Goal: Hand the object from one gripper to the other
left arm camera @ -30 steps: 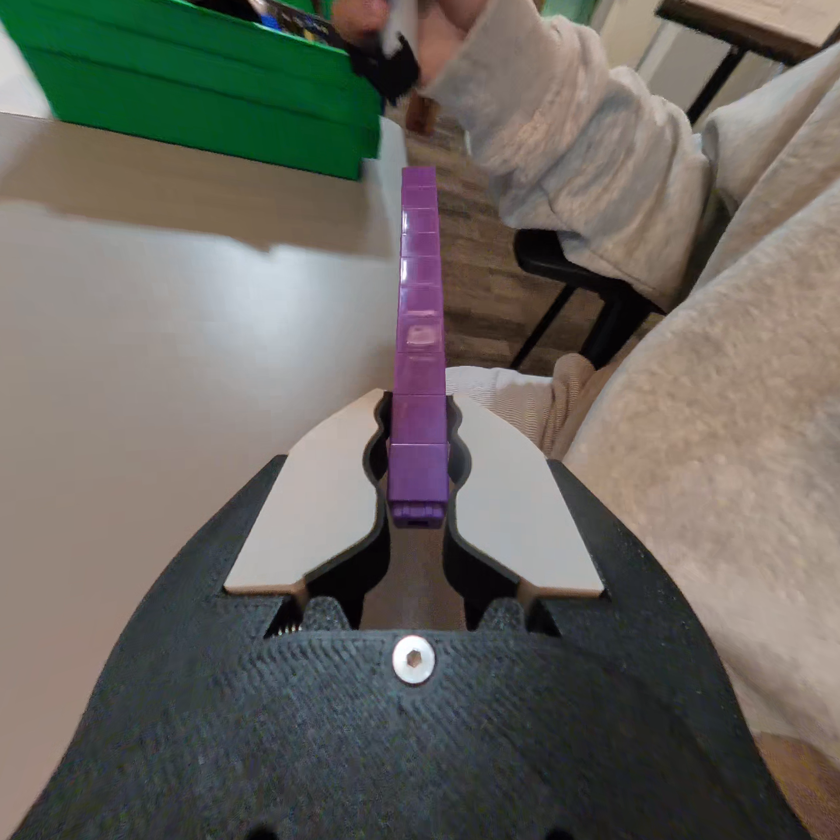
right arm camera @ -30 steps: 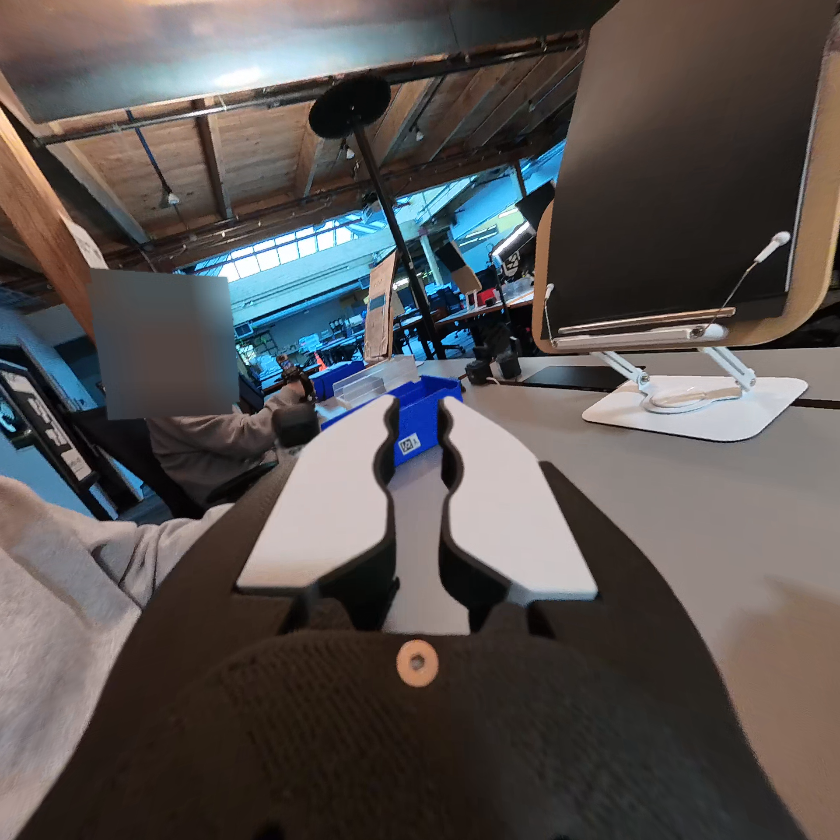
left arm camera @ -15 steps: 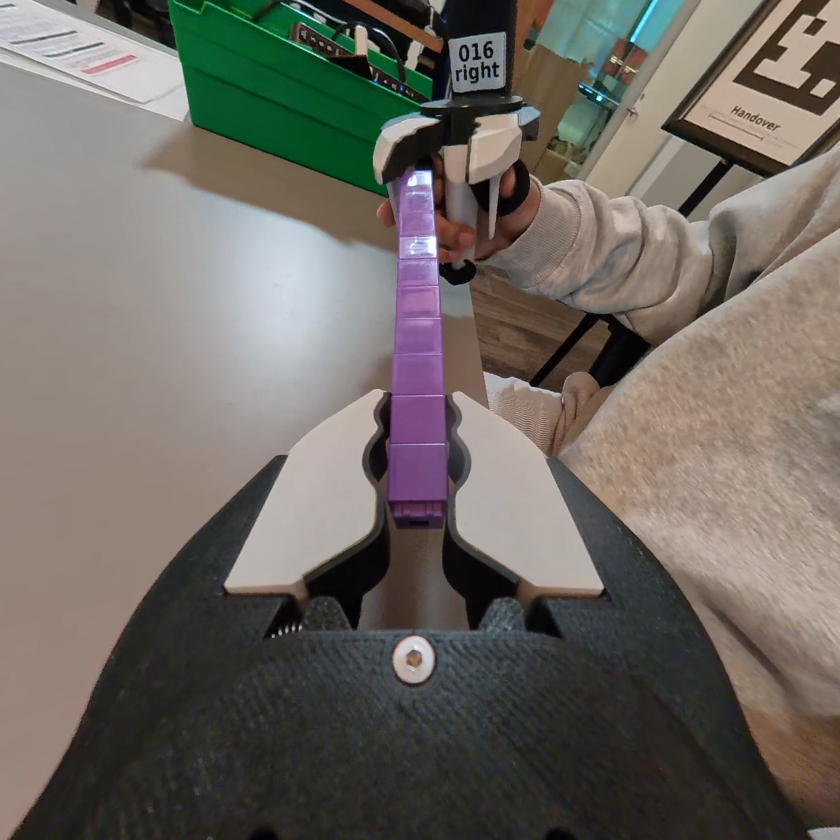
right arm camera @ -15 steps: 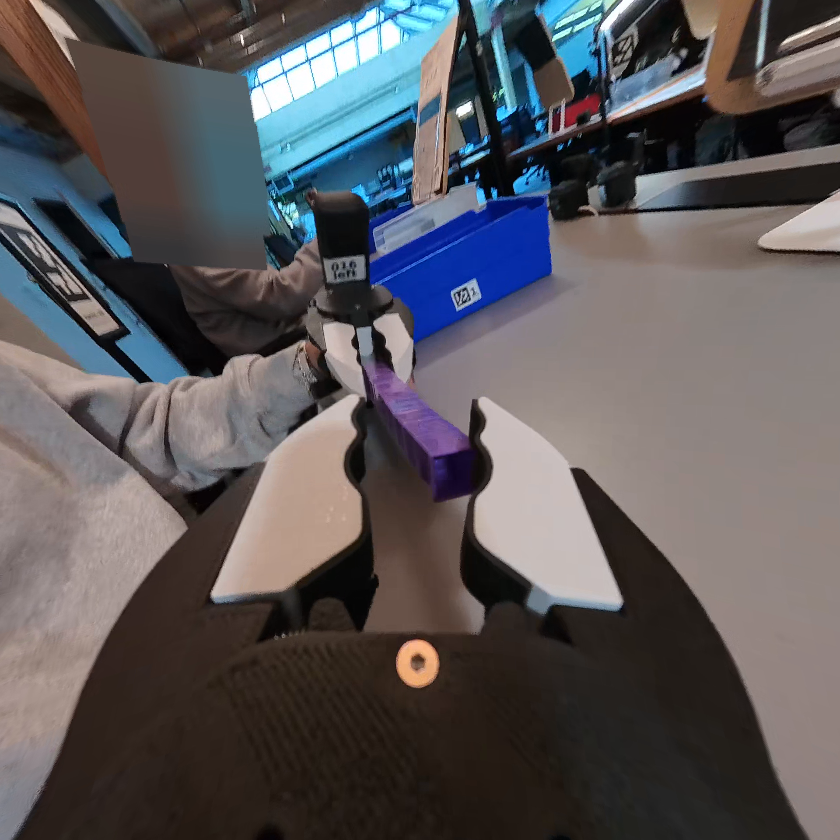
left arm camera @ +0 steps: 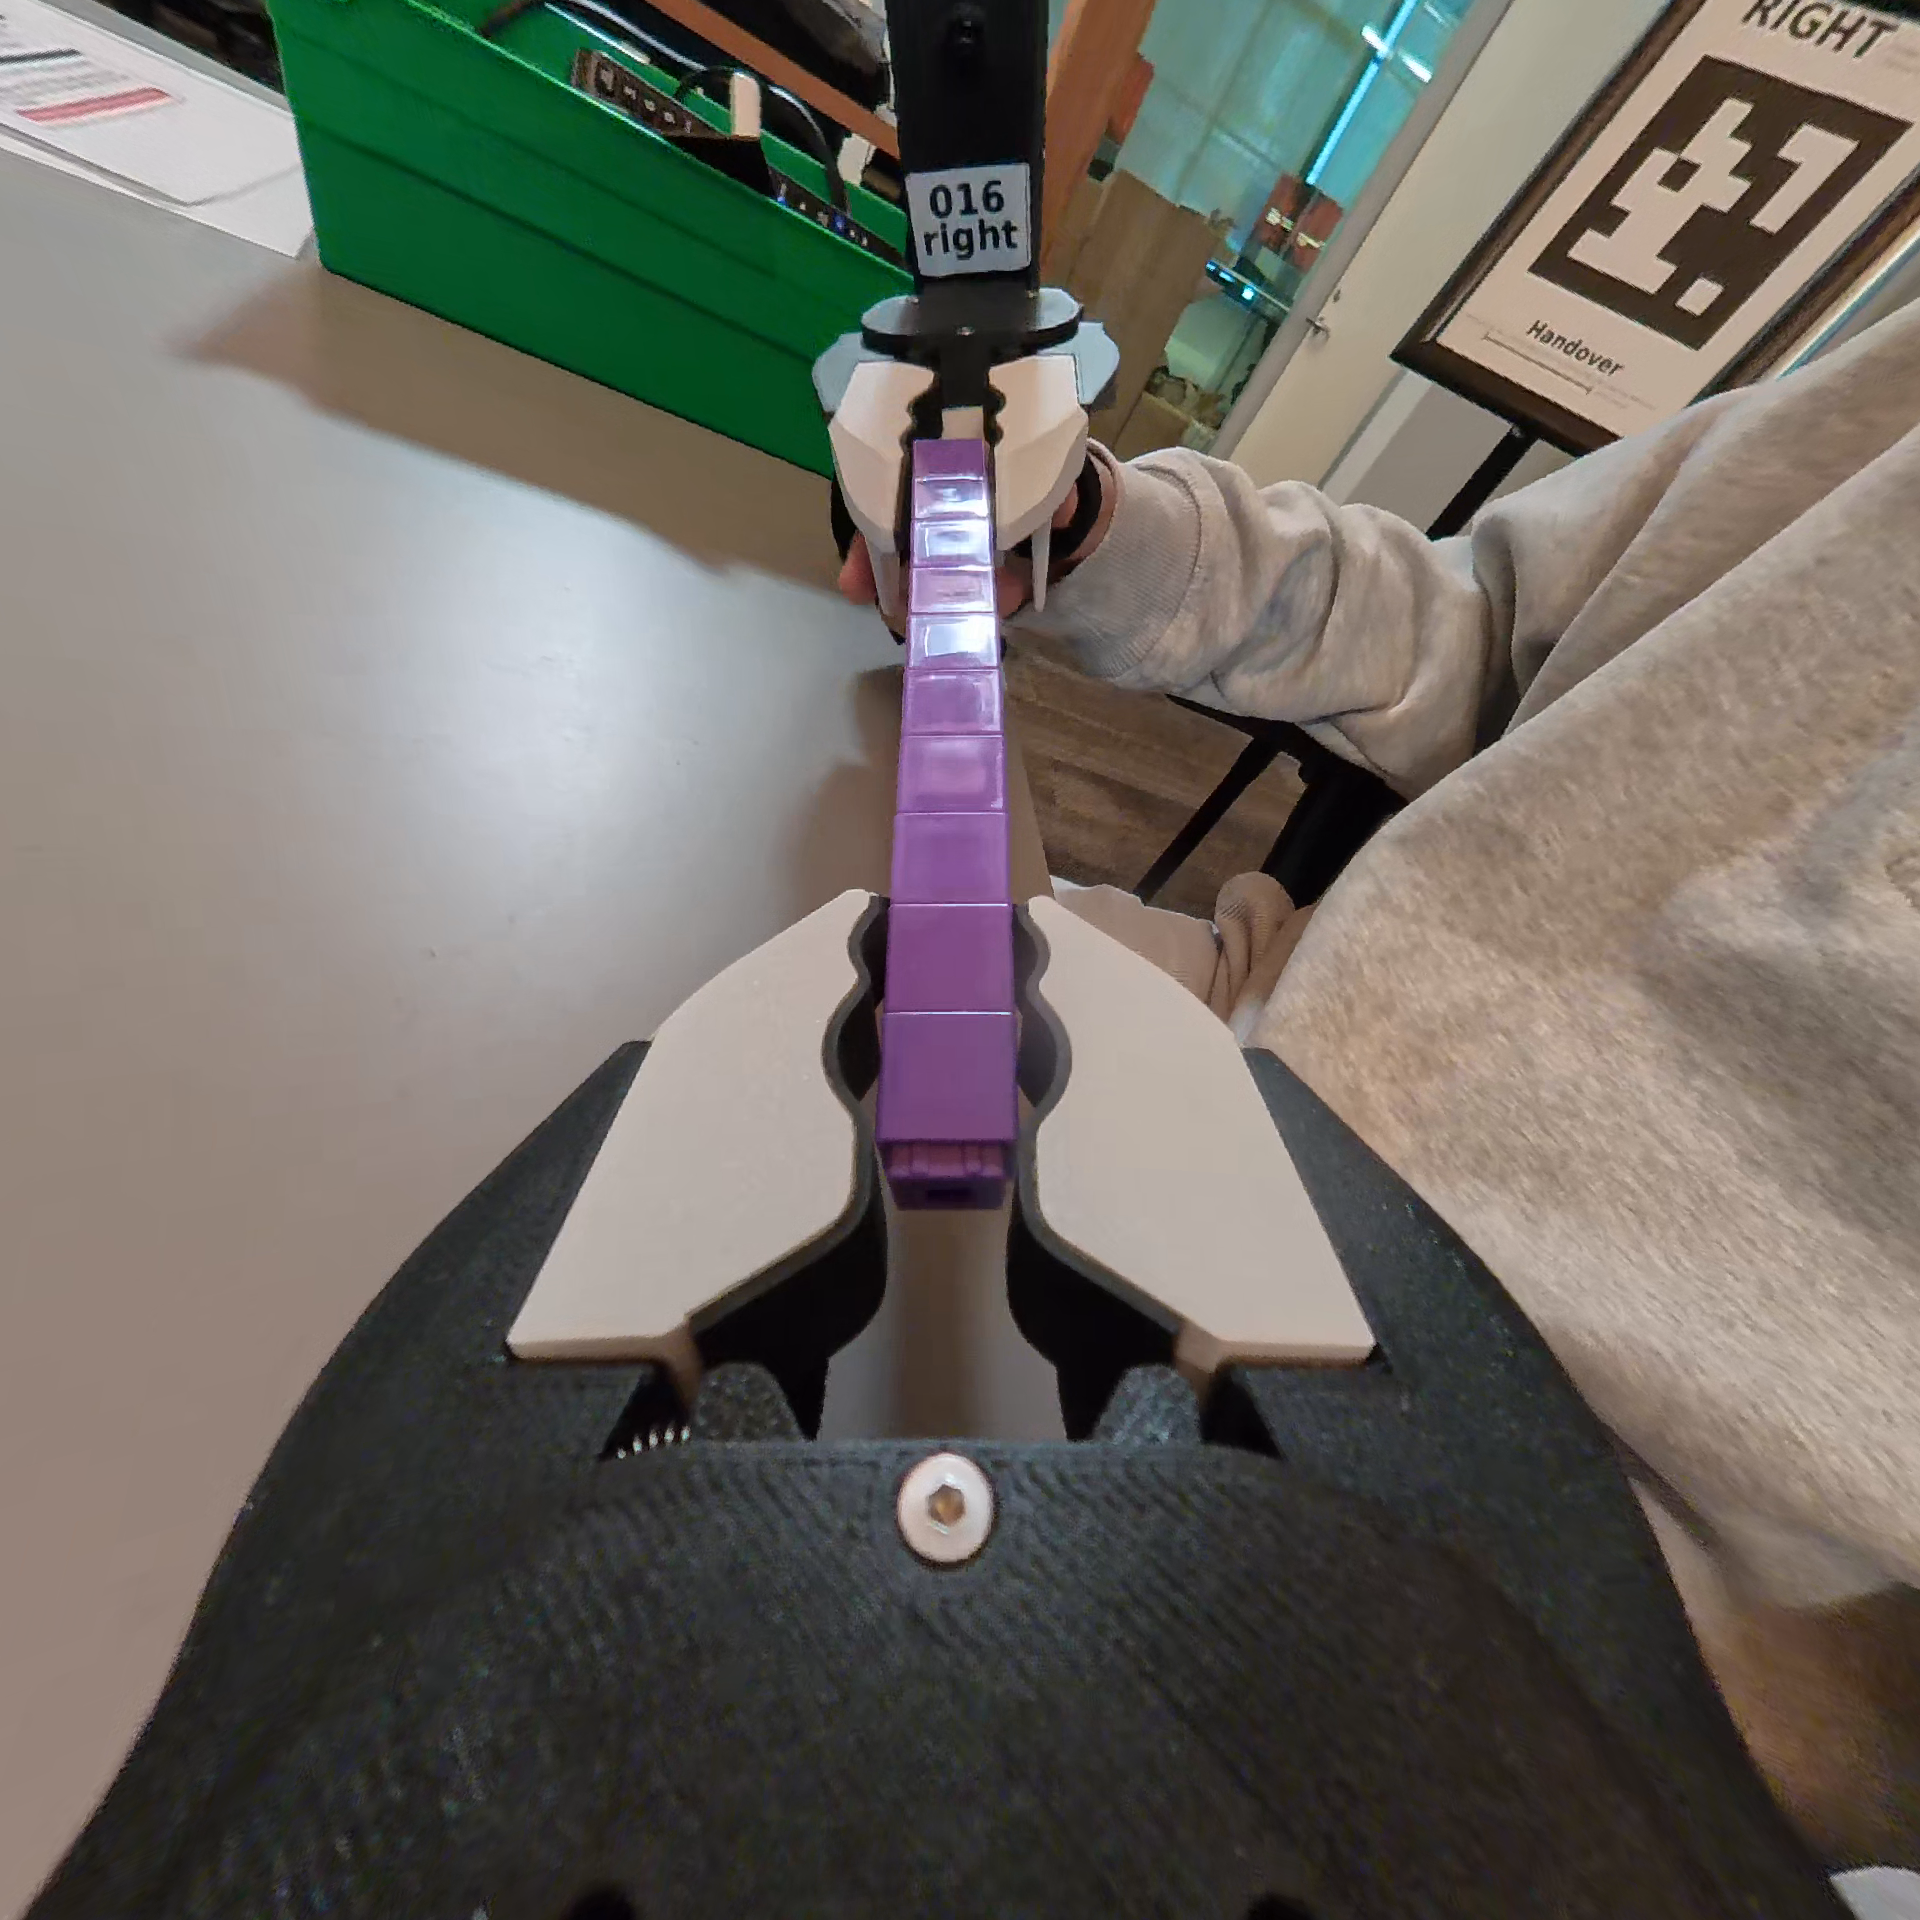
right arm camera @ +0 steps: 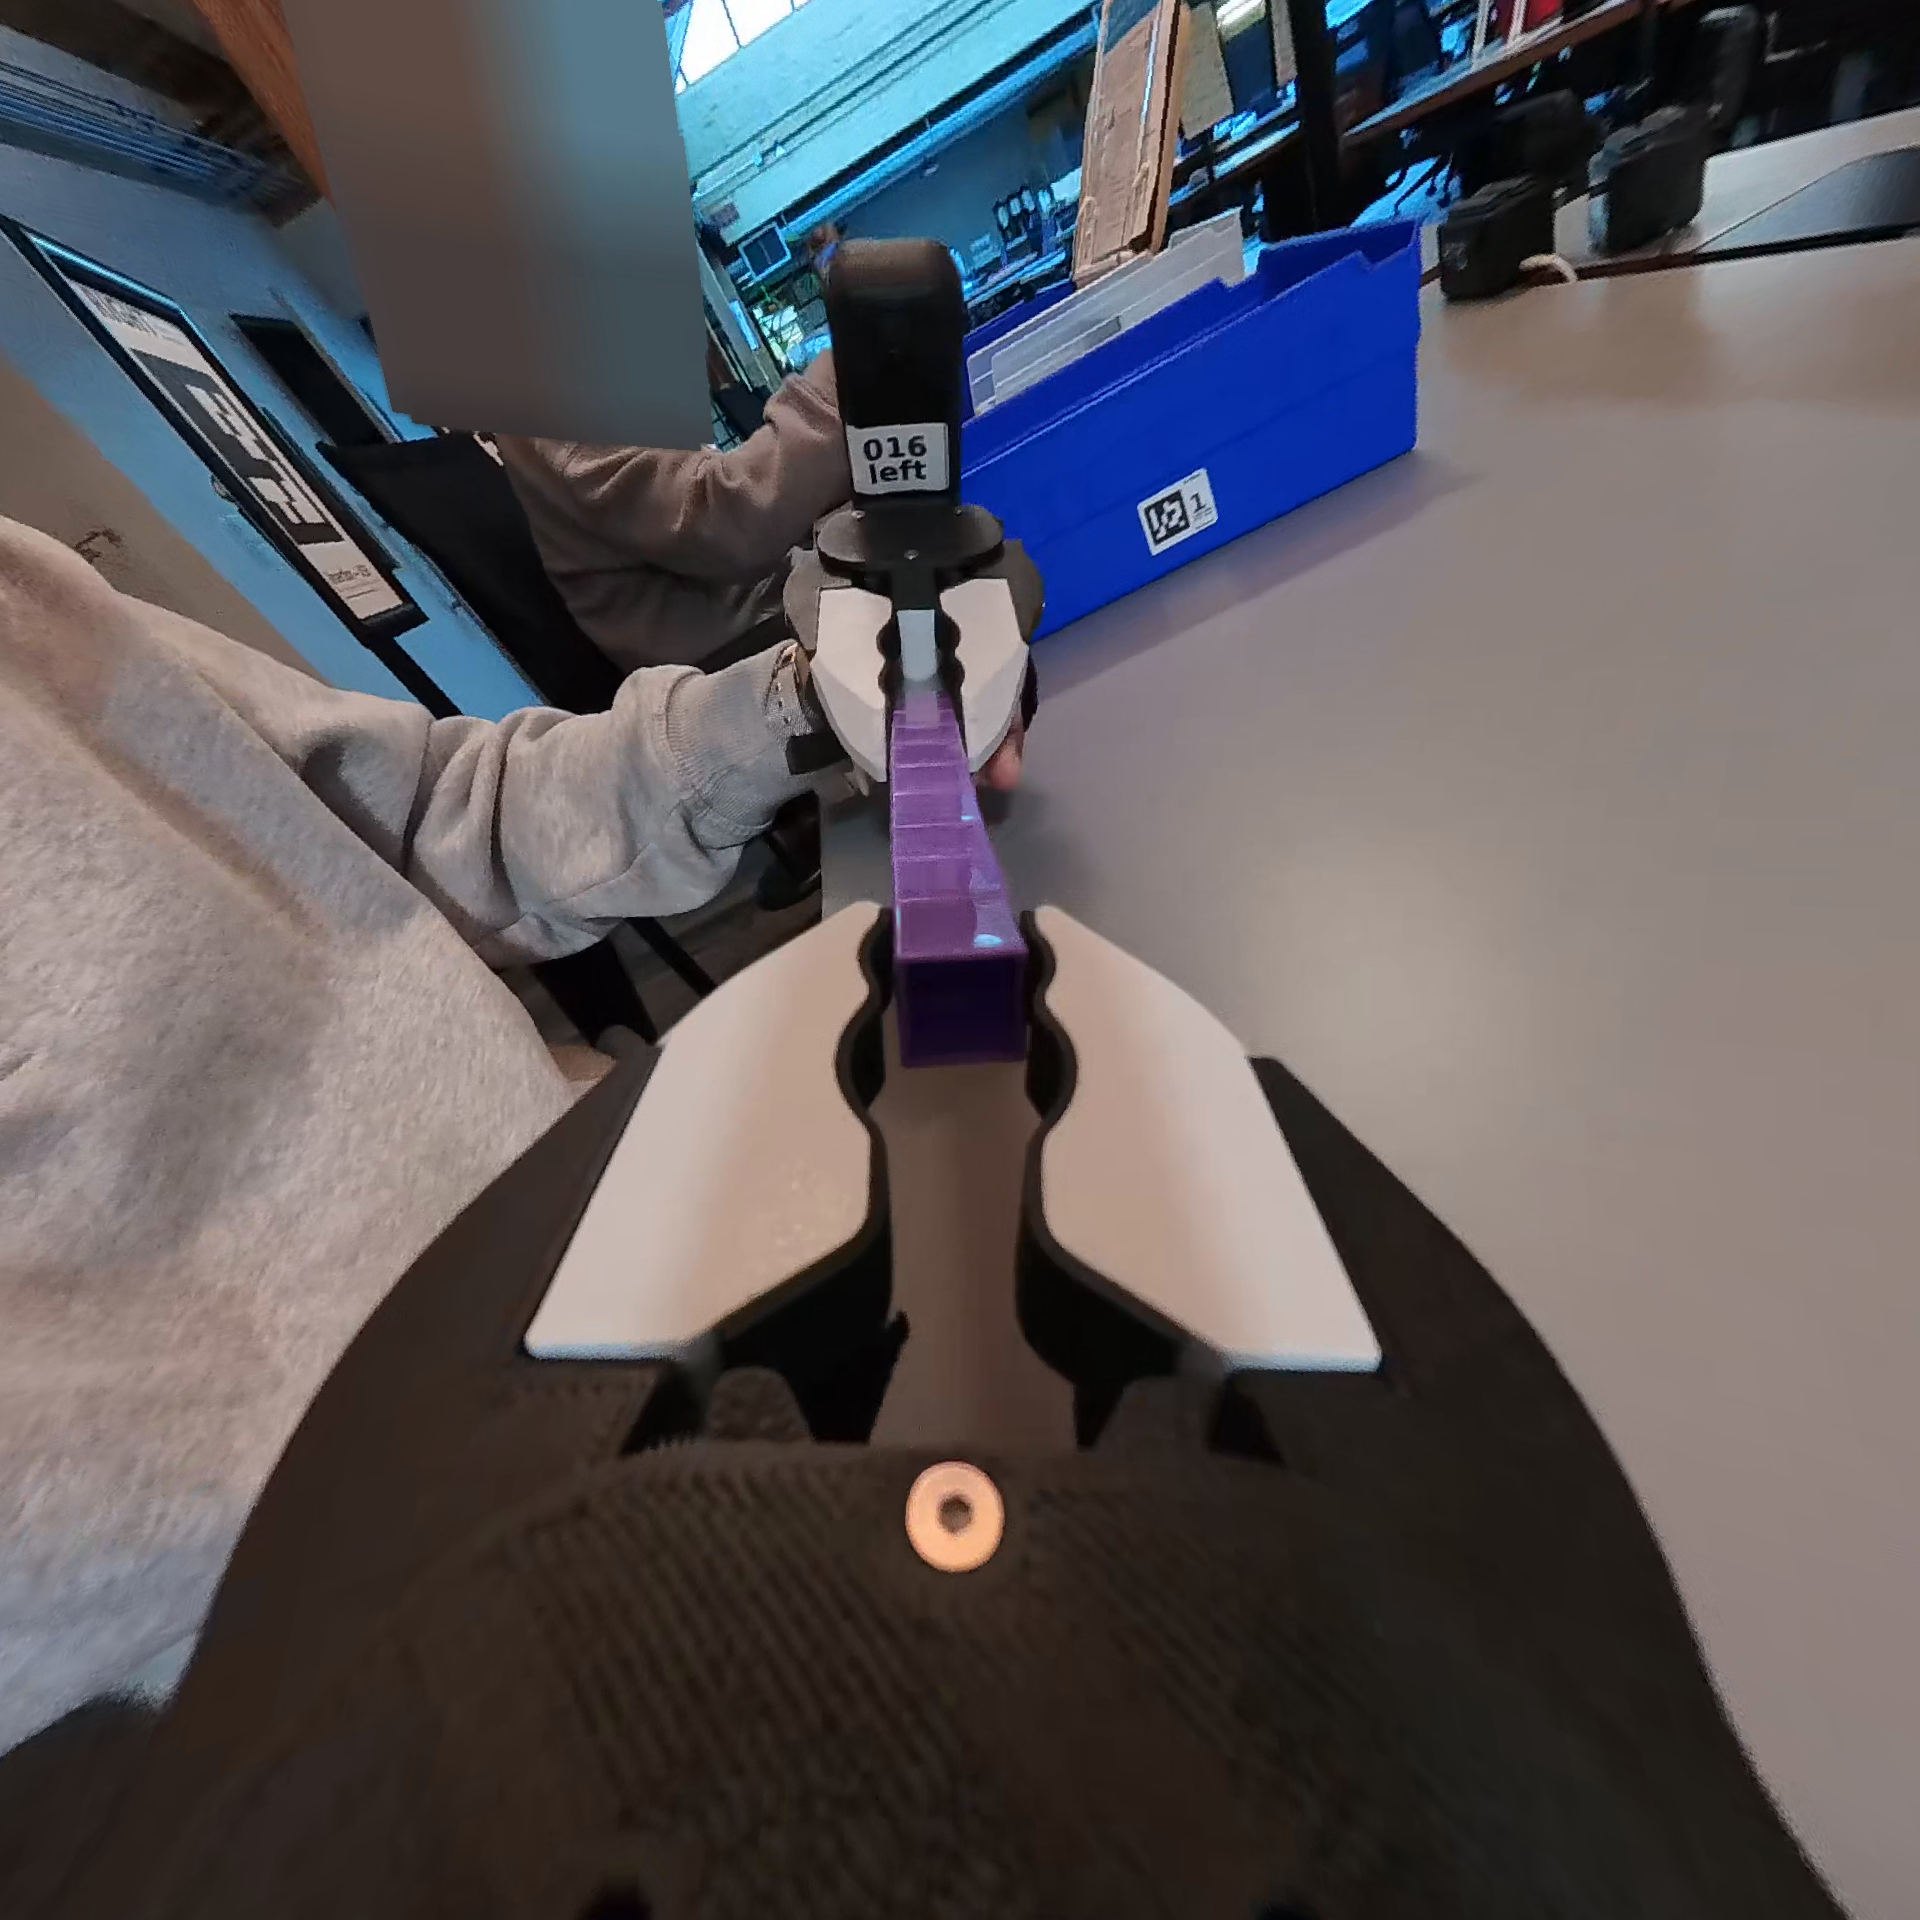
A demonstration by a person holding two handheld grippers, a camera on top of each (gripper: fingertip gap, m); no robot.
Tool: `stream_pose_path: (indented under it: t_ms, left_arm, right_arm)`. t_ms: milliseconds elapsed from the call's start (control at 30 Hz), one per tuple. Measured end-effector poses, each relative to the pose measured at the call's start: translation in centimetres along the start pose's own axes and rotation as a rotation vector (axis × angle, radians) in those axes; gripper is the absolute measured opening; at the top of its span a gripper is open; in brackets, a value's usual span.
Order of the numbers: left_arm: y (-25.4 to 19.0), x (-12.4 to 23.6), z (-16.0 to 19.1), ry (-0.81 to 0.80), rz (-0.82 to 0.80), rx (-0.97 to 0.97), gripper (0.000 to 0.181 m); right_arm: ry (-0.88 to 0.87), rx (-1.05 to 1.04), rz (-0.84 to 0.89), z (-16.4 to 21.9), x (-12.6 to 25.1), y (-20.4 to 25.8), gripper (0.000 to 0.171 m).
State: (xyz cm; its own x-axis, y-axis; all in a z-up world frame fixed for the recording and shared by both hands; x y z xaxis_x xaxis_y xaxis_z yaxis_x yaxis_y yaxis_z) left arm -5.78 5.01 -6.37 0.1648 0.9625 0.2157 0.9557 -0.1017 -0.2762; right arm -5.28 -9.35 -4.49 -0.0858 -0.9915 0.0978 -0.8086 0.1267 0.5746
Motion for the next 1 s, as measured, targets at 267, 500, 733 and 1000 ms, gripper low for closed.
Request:
stream_pose_path:
  t_ms: [267, 500, 733, 1000]
  left_arm:
    - [0.6, 0.2, -0.4, -0.059, 0.003, 0.058, 0.021]
    - [0.3, -0.1, -0.3, -0.050, 0.008, 0.064, 0.021]
    - [0.8, -0.2, -1.0, -0.104, -0.042, 0.040, 0.026]
    - [2.5, 0.9, -1.9, -0.206, -0.156, 0.069, 0.085]
  right_arm:
    - [-0.064, -0.064, -0.013, -0.7, -0.4, -0.3, 0.023]
    - [-0.101, -0.079, -0.016, -1.1, -0.4, -0.2, 0.023]
    - [-0.121, -0.106, -0.025, -1.4, -0.6, -0.3, 0.022]
    - [-0.293, -0.165, -0.045, -3.4, 1.6, -1.2, 0.022]
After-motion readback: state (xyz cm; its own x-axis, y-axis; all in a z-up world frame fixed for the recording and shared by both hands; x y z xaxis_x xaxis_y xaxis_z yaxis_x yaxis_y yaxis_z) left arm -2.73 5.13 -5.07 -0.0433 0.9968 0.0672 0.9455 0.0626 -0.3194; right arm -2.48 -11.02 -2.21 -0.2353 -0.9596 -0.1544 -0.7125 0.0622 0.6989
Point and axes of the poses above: each gripper's, where its closed fingertips meet, x back along the fingers, z out of its underside, y = z × x across the jaws, the point moved 2 cm from there along x, back along the fingers, and after that the axes turned 9 degrees about -x, right-handed, at the moved point
